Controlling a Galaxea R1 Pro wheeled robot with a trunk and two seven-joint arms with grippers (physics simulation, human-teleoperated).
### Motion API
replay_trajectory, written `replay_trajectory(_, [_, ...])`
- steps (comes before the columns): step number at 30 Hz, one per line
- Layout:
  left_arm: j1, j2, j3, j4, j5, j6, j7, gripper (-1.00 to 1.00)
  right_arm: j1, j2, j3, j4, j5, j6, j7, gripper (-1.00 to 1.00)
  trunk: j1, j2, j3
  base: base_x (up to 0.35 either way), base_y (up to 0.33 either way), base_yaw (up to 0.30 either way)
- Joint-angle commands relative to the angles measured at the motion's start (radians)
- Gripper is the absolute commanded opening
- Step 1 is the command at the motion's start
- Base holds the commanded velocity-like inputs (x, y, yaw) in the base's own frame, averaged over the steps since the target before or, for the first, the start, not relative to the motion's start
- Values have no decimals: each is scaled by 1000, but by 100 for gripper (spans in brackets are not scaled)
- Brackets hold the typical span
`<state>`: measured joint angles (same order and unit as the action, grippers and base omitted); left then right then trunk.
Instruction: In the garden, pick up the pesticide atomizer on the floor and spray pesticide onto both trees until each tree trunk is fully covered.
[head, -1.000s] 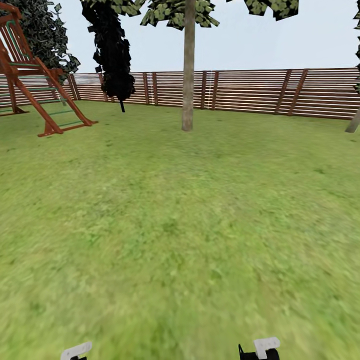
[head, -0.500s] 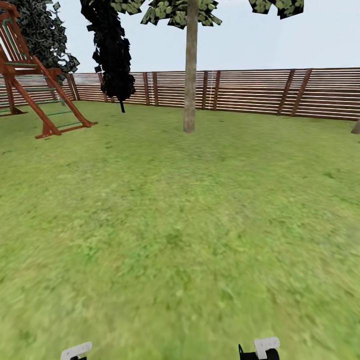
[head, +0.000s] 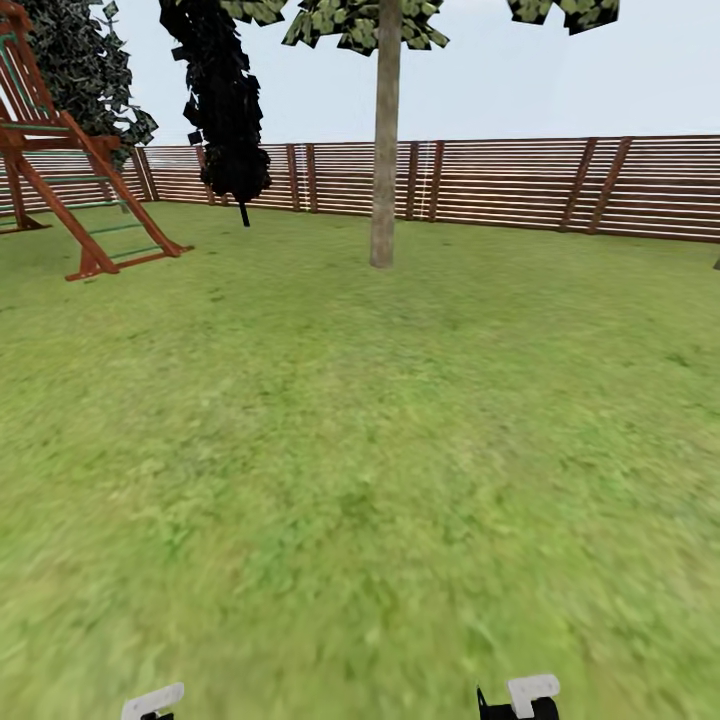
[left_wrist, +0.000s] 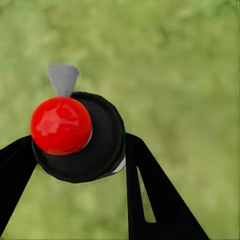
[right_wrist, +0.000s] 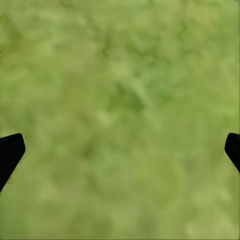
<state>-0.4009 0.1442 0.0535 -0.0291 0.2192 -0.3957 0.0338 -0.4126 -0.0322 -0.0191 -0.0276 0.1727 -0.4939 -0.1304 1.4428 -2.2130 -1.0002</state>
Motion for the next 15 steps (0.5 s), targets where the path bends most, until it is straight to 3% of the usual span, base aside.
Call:
replay_trajectory(1, [0, 0, 0, 0, 0, 0, 1, -100, 0, 0, 0, 0, 0, 0, 0, 100, 0, 0, 0, 339, 113, 0])
replay_trajectory(15, [0, 0, 0, 0, 0, 0, 1, -100, 0, 0, 0, 0, 0, 0, 0, 100, 0, 0, 0, 339, 113, 0])
